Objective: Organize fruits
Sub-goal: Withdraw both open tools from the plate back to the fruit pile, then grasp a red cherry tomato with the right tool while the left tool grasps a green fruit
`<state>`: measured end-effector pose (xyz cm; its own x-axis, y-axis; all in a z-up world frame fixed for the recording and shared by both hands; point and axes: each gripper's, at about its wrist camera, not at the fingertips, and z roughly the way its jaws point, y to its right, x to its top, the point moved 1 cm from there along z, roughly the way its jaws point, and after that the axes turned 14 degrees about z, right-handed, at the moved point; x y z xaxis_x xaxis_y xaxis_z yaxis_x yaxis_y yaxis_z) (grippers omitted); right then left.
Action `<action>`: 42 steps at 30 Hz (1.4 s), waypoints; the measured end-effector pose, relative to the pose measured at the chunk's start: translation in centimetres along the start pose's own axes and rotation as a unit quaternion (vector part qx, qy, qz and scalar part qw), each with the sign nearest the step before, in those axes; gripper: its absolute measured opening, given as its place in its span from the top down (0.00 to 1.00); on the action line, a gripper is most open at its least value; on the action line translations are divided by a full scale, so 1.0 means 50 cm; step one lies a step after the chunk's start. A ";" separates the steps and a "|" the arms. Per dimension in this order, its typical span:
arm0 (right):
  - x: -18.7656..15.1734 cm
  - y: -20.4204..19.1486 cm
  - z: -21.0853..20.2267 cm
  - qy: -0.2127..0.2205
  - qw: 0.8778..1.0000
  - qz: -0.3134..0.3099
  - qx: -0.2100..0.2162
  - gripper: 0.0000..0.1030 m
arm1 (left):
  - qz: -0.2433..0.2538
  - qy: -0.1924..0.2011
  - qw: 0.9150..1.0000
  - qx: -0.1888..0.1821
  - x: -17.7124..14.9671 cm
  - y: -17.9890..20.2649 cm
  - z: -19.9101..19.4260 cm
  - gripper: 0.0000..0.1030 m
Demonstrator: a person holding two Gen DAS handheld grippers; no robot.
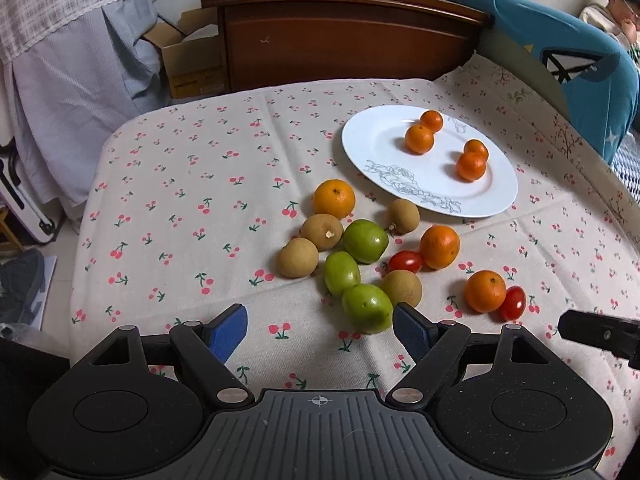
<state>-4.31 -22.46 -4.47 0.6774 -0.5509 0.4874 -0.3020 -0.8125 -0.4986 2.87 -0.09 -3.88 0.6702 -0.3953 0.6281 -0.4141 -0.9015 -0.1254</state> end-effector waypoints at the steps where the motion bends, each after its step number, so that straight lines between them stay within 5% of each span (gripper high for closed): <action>1: -0.001 -0.001 0.002 -0.002 1.000 -0.003 0.002 0.63 | 0.005 0.002 1.000 -0.001 -0.001 0.003 0.001 0.21; 10: -0.001 -0.004 0.020 -0.002 1.000 -0.011 0.009 0.63 | 0.030 0.019 0.999 -0.011 -0.001 0.028 0.017 0.25; 19: 0.002 -0.001 0.038 -0.001 1.000 -0.010 0.009 0.63 | 0.031 0.018 0.999 -0.026 -0.002 0.032 0.047 0.43; 28: 0.006 0.003 0.055 0.002 1.000 -0.007 0.012 0.63 | 0.038 0.034 0.998 -0.032 0.001 0.043 0.055 0.49; 42: -0.007 -0.023 0.084 0.007 0.998 -0.069 -0.004 0.64 | 0.046 0.042 0.997 -0.037 -0.001 0.047 0.051 0.64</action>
<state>-1.40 -20.54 -7.09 0.7033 -0.4364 0.5613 -0.2118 -0.8822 -0.4206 3.45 -2.64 -6.17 0.5746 -0.4571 0.6789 -0.5184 -0.8452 -0.1303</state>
